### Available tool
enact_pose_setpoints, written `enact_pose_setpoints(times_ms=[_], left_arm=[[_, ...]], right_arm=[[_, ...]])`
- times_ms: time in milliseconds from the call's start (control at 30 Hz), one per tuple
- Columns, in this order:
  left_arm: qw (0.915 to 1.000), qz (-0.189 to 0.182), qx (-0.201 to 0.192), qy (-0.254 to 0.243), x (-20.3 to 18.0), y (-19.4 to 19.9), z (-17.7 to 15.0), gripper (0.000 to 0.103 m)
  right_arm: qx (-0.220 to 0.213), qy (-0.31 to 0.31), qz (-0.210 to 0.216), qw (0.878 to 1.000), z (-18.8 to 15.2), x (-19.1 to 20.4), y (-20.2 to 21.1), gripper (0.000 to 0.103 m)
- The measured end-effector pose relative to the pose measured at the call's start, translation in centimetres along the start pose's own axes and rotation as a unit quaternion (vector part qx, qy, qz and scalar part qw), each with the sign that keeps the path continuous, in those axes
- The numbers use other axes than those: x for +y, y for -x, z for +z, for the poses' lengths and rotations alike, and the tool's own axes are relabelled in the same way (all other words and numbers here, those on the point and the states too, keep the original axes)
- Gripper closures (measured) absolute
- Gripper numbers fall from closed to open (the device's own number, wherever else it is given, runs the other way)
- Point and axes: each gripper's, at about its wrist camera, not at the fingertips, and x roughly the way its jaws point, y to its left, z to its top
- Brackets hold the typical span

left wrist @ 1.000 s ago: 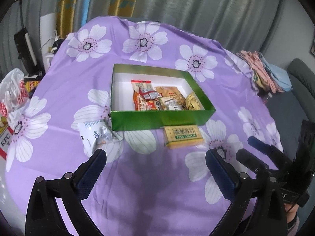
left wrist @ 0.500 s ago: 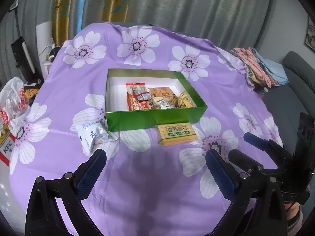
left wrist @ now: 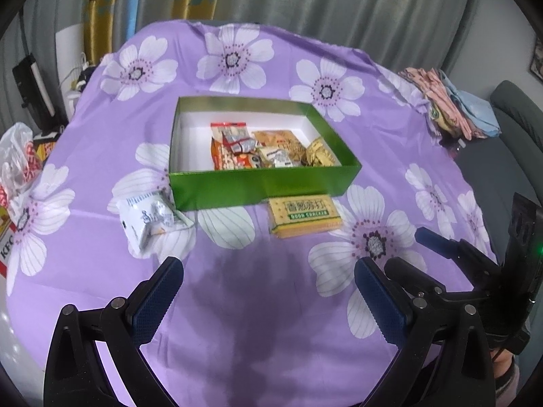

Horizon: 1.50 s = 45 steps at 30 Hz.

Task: Organize snacks
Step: 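Withdraw the left gripper and move it toward the yellow cracker packet, then grasp the yellow SODA CRACKER packet with the left gripper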

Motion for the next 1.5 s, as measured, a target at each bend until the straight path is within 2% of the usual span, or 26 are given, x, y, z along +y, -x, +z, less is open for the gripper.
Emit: enact_pose_setpoints(times_ms=[300, 567, 867, 1233, 1333, 1500], left_arm=[[0.9988, -0.023, 0.039, 0.021, 0.5, -3.2, -0.6, 0.003], [0.9967, -0.053, 0.049, 0.037, 0.7, -5.9, -0.5, 0.003], [0.9953, -0.074, 0.052, 0.036, 0.4, -9.3, 0.4, 0.003], [0.9931, -0.089, 0.063, 0.042, -0.1, -13.3, 1.8, 0.003], [0.9926, -0.094, 0.064, 0.043, -0.1, -14.0, 2.2, 0.005], [0.9909, -0.101, 0.07, 0.055, 0.3, -14.8, 2.4, 0.016]], right_arm=[[0.024, -0.008, -0.007, 1.0, -1.0, -1.4, -2.3, 0.014], [0.046, -0.012, 0.0, 0.999, -1.8, -2.8, -4.8, 0.015], [0.053, -0.01, 0.004, 0.999, -1.3, -4.1, -7.4, 0.02], [0.072, 0.017, 0.018, 0.997, 0.0, -5.0, -10.5, 0.031], [0.079, 0.021, 0.023, 0.996, 0.5, -5.5, -11.2, 0.033], [0.093, 0.03, 0.033, 0.995, 1.1, -5.7, -12.3, 0.034]])
